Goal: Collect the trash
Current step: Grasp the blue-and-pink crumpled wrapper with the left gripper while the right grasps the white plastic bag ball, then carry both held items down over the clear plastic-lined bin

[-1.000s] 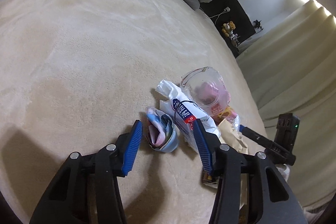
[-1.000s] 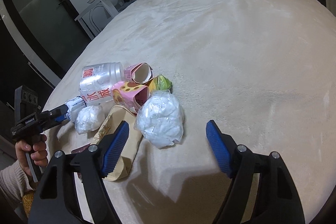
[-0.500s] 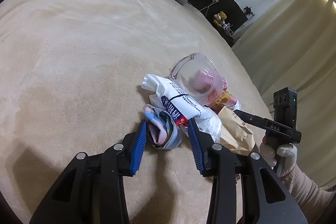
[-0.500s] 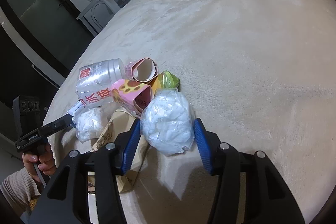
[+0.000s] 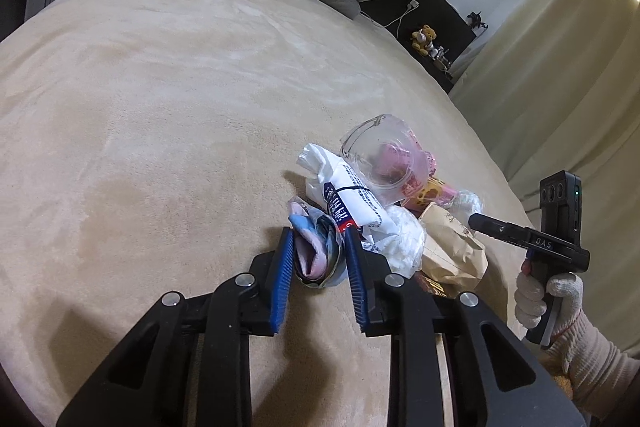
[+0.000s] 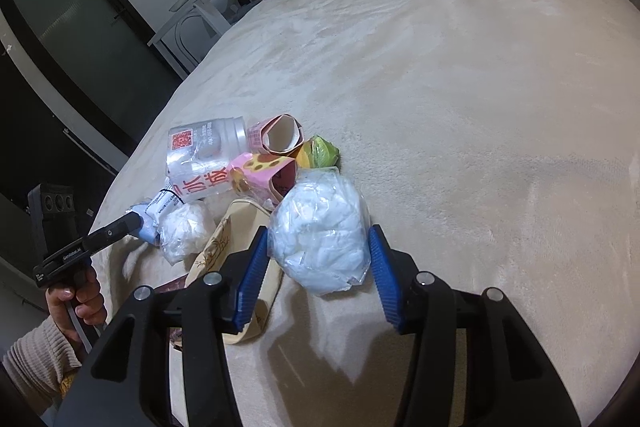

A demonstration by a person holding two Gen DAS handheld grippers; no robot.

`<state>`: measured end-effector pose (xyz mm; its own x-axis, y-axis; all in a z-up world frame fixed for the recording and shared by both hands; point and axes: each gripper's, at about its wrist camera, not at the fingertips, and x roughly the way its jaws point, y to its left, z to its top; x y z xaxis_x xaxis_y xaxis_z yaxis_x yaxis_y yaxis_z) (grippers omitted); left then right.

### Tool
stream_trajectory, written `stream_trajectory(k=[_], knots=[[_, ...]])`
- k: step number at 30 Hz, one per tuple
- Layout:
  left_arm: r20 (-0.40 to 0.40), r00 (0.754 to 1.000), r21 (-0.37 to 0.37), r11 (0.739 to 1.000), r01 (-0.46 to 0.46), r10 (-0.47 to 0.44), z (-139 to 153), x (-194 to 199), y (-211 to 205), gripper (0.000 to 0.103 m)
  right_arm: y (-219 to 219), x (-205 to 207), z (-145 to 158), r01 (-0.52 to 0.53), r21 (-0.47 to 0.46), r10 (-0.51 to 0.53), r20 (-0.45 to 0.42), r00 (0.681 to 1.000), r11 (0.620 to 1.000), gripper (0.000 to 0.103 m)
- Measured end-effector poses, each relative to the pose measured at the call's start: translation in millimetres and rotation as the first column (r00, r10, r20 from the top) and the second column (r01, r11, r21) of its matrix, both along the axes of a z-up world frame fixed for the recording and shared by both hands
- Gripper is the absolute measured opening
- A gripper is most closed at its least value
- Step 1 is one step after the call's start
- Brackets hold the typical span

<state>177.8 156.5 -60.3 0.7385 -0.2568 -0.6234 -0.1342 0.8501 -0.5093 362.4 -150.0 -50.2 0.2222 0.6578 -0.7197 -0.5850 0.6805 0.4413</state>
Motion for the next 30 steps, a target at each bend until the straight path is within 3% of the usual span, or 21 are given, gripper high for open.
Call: stream_trajectory(k=[9, 19, 30], knots=[[0.023, 1.0, 0.031, 0.999, -0.016, 0.015, 24.5, -27.8, -13.3, 0.025, -12.7, -41.2, 24.1, 0.021, -0.011, -0.021, 0.058, 0.998, 1.0, 0.05], [0.118, 0.993, 0.055, 0.998, -0.013, 0.006, 56.8, -75.6, -44.6, 0.025, -49.0, -101.0, 39.8, 0.082, 0.026, -0.084, 0.09, 0.992, 0.996, 0.05], [0.198, 0.98, 0.026, 0.999, 0.025, -0.029, 61.3, -136.5, -92.7, 0.025, -82.9, -176.3, 40.4, 0.106, 0.048, -0.111, 0.118, 0.987, 0.993, 0.05]])
